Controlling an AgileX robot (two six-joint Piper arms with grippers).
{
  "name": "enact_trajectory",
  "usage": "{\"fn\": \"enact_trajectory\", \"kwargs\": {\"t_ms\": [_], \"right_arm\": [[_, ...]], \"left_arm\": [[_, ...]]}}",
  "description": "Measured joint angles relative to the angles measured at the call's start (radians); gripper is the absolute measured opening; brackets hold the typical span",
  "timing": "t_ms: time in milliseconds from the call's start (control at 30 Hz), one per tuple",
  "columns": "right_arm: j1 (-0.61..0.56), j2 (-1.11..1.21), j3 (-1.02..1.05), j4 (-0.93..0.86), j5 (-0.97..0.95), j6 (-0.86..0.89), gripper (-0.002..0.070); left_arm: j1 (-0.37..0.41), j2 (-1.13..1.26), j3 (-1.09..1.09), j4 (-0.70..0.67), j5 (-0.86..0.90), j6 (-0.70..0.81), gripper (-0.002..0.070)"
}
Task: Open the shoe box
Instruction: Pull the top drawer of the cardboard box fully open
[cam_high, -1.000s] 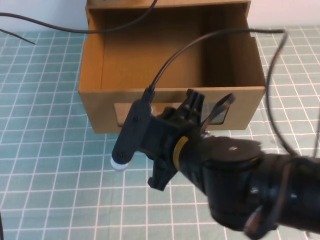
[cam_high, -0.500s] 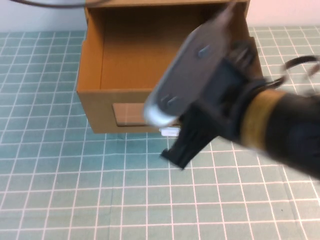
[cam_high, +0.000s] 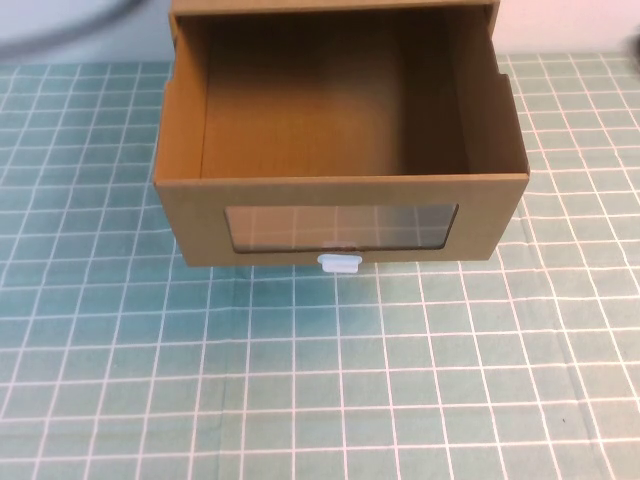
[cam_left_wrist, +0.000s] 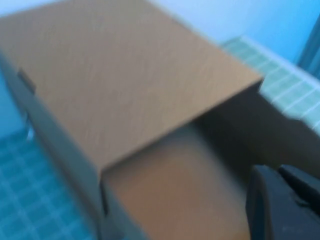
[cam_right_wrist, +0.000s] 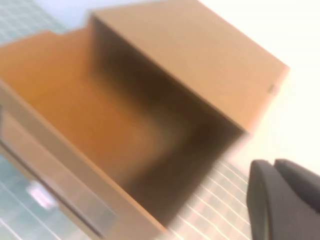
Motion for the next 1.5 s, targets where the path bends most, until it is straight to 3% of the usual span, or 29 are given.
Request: {"fn": "enact_trajectory", "kwargs": {"t_ms": [167, 333, 667, 900, 1500], "right_arm": [[0.000, -0.088, 0.000, 0.008, 0.173, -0.093, -0.0013], [0.000, -0.178, 0.000, 0.083, 0.258, -0.145, -0.0013], [0.000, -0.415, -0.006, 0.203, 0.344, -0.267, -0.0013], [0.000, -0.467, -0.011, 0.214, 0.359, -0.270, -0.0013], [0.000, -0.467, -0.011, 0.230, 0.362, -0.270, -0.0013]], "left_arm": [[0.000, -0.172, 0.277, 0.107, 0.002, 0.000, -0.0005], [0.000, -0.391, 0.614, 0.116, -0.020, -0.001, -0.0005], [0.000, -0.944, 1.211, 0.018, -0.387, -0.001, -0.0005], [0.000, -1.116, 1.322, 0.014, -0.517, -0.001, -0.0005], [0.000, -1.121, 1.343, 0.013, -0.522, -0.008, -0.0005]]}}
